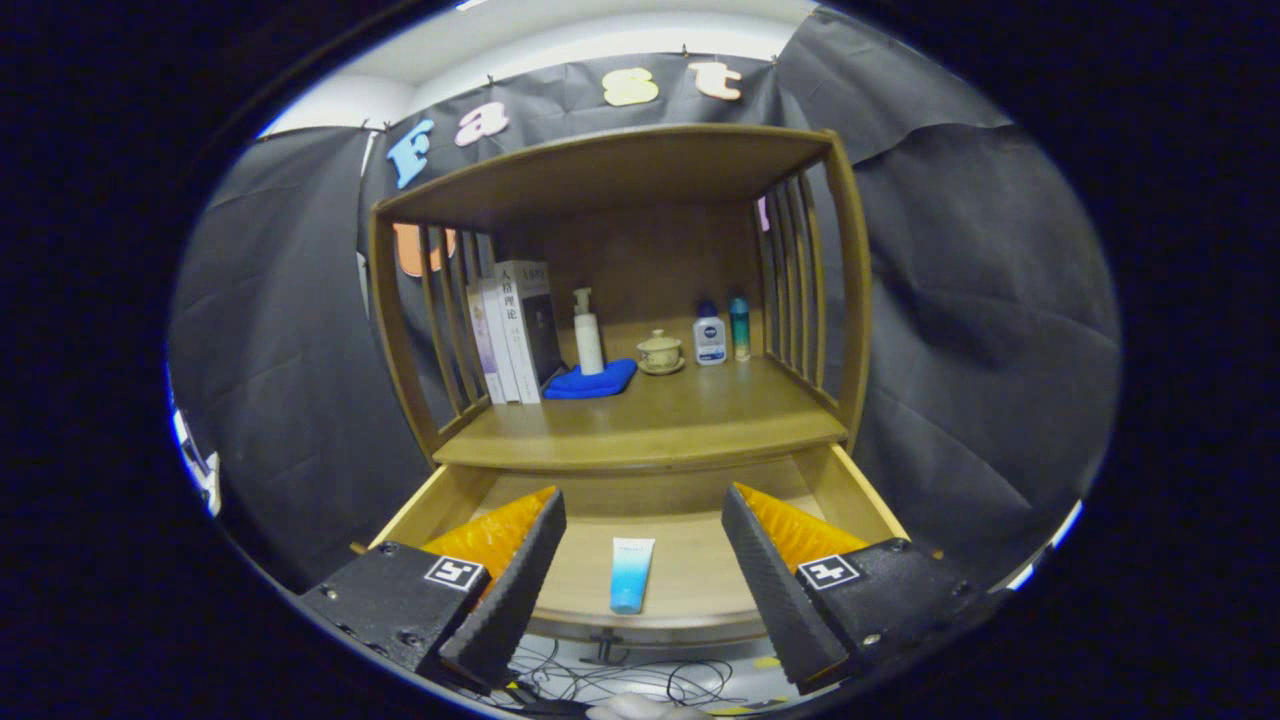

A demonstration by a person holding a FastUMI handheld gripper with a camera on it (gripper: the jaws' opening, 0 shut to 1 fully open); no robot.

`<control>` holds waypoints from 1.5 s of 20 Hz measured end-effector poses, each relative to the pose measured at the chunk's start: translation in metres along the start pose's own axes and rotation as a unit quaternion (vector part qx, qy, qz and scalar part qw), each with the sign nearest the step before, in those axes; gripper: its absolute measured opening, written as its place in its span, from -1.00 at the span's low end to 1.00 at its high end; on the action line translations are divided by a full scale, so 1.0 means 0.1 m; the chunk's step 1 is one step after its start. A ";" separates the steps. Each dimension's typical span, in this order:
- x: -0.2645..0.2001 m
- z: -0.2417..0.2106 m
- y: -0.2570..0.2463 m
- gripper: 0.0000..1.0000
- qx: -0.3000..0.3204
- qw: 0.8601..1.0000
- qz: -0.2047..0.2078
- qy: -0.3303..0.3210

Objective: Pull open the drawer, take out the items inside it, and place them on the countertop above the cabinet.

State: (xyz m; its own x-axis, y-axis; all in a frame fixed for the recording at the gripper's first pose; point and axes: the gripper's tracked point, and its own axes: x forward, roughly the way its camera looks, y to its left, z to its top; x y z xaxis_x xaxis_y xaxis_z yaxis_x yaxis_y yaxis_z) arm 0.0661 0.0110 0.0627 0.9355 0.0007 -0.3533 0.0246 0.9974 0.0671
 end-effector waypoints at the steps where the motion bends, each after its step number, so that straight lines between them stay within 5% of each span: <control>1: 0.13 -0.01 0.02 0.99 -0.003 1.000 -0.001 0.020; 7: 0.84 -0.33 0.16 0.98 0.004 0.986 -0.002 0.167; 17: 1.18 -1.21 0.25 0.99 -0.015 0.932 -0.023 0.362; 25: 1.14 -1.54 0.22 0.91 -0.003 0.898 -0.047 0.437; 30: 1.16 -1.74 0.18 0.65 0.013 0.885 -0.063 0.462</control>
State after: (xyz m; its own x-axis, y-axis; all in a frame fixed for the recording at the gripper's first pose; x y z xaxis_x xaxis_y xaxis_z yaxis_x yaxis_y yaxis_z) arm 0.1134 0.0416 -0.1395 0.2384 -0.0395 -0.9704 0.1277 0.9918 -0.0090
